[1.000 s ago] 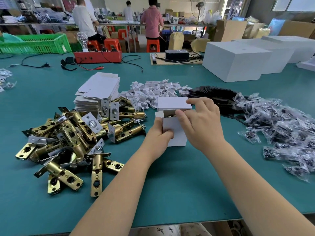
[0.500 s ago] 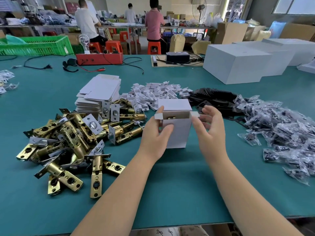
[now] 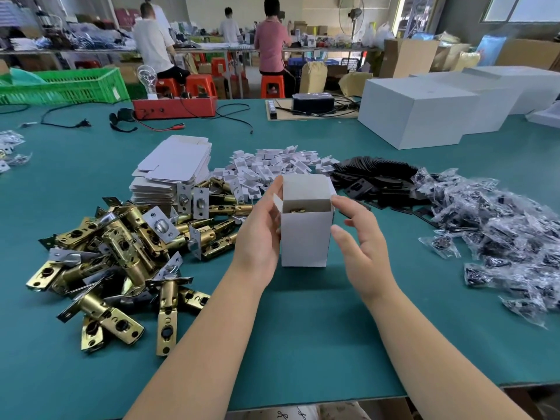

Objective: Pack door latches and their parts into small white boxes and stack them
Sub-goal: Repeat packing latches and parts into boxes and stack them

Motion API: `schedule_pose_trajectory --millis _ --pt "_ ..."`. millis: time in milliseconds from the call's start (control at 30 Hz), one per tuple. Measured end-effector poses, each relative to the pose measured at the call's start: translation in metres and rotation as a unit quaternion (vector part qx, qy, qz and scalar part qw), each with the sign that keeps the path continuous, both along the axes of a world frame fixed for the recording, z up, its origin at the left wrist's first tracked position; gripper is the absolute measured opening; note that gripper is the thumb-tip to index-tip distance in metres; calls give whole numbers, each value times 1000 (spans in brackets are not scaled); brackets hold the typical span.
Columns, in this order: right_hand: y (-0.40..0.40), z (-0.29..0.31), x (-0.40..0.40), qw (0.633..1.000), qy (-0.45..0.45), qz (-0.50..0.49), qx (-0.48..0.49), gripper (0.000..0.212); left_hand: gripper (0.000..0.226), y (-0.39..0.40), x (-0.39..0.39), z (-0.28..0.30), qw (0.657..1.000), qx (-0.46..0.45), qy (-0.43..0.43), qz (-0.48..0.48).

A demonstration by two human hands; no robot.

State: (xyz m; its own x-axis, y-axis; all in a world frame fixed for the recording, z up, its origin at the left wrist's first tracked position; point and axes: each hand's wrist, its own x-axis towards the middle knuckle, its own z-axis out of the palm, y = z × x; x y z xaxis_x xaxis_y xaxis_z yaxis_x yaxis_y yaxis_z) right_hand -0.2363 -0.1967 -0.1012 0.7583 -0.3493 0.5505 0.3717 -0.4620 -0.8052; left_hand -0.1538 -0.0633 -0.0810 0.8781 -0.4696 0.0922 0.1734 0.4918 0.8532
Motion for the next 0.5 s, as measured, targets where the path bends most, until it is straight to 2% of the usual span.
schedule_pose_trajectory --millis 100,167,300,400,500 --pt "2 4 7 999 -7 -23 28 22 49 -3 0 -1 999 -2 -21 28" --pt "2 9 12 996 -2 -32 78 22 58 -6 -1 -2 998 14 -47 47" --pt "0 14 24 985 27 -23 171 14 53 -12 -2 0 996 24 -48 70" --pt "-4 13 26 974 8 34 225 39 46 -12 -3 2 993 23 -64 95" --pt "-6 17 26 983 -17 59 172 50 46 -12 -6 4 990 31 -86 104"
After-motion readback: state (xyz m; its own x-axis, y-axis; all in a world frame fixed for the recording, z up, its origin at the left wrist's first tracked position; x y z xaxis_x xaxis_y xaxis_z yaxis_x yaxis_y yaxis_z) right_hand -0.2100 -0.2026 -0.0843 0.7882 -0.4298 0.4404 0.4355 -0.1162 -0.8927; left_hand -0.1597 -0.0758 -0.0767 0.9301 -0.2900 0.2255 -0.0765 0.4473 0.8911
